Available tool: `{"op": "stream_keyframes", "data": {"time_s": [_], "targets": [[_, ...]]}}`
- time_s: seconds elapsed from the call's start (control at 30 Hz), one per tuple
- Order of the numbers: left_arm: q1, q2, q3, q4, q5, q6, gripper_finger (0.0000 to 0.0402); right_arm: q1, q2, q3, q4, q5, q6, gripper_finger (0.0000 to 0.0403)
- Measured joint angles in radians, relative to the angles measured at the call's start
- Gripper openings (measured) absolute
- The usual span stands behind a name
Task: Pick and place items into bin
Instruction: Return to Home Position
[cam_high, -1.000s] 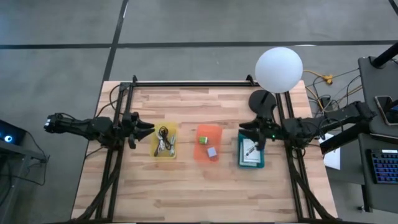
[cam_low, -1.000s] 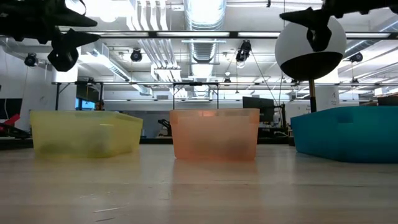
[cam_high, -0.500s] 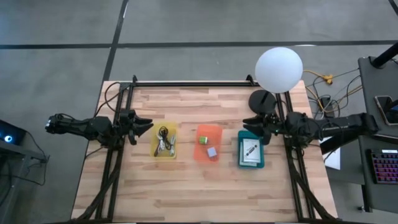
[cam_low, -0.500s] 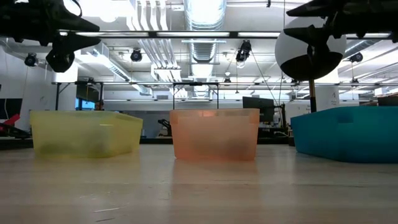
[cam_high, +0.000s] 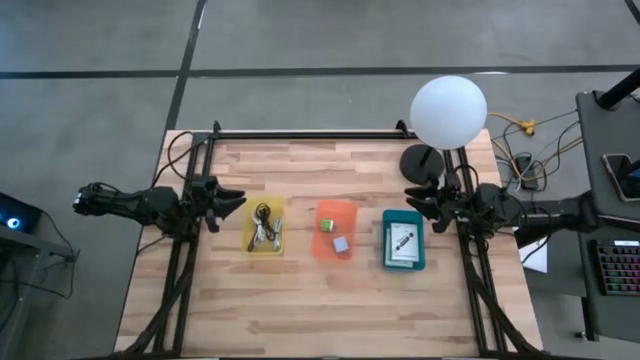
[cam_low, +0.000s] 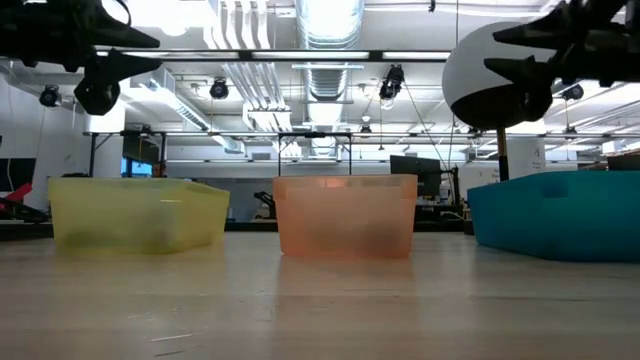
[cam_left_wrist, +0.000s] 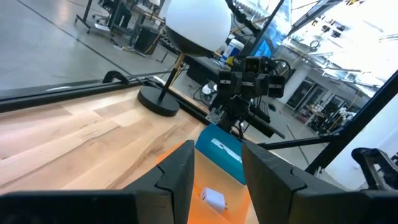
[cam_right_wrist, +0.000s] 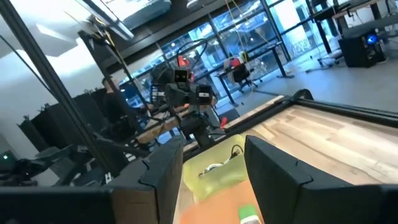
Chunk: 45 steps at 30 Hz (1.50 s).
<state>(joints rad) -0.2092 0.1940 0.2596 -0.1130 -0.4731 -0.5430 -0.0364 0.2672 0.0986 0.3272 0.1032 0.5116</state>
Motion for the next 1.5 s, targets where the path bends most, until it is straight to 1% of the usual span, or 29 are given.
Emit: {"op": "stream_keyframes", "data": {"time_s": [0.17, 0.27, 0.37, 0.47, 0.53, 0.6, 0.67, 0.77, 1.0, 1.17, 1.5], "targets": [[0.0, 0.014, 0.0, -0.001, 0.0, 0.0, 0.0118, -0.001, -0.082, -0.07, -0.001, 0.007, -0.004, 0.016], [0.0, 0.02, 0.0, -0.001, 0.0, 0.0, 0.0118, -0.001, -0.127, -0.09, -0.003, 0.061, -0.032, 0.016], [0.0, 0.021, 0.0, -0.001, 0.0, 0.0, 0.0118, -0.001, -0.161, -0.089, -0.003, 0.123, -0.107, 0.016], [0.0, 0.021, 0.0, -0.001, 0.0, 0.0, 0.0118, -0.001, -0.202, -0.089, -0.031, 0.133, -0.144, 0.016], [0.0, 0.017, -0.001, -0.001, 0.0, 0.0, 0.0118, -0.001, -0.23, -0.088, -0.085, 0.134, -0.135, 0.016], [-0.001, 0.004, -0.002, -0.001, 0.0, 0.0, 0.0118, -0.001, -0.249, -0.088, -0.141, 0.133, -0.072, 0.016], [-0.001, -0.016, -0.002, -0.001, 0.001, 0.0, 0.0118, -0.001, -0.256, -0.088, -0.174, 0.132, 0.001, 0.016], [-0.001, -0.056, -0.002, -0.001, 0.001, 0.0, 0.0118, -0.001, -0.253, -0.088, -0.198, 0.133, 0.062, 0.016], [0.0, -0.168, -0.003, 0.001, 0.0, 0.001, 0.0118, -0.001, -0.232, -0.088, -0.197, 0.133, 0.07, 0.016], [-0.001, -0.153, -0.002, 0.046, 0.0, 0.001, 0.0118, -0.001, -0.228, -0.088, -0.196, 0.133, 0.071, 0.016], [-0.001, -0.077, -0.004, 0.038, 0.0, 0.001, 0.0118, -0.006, -0.267, -0.088, -0.2, 0.133, 0.072, 0.016]]}}
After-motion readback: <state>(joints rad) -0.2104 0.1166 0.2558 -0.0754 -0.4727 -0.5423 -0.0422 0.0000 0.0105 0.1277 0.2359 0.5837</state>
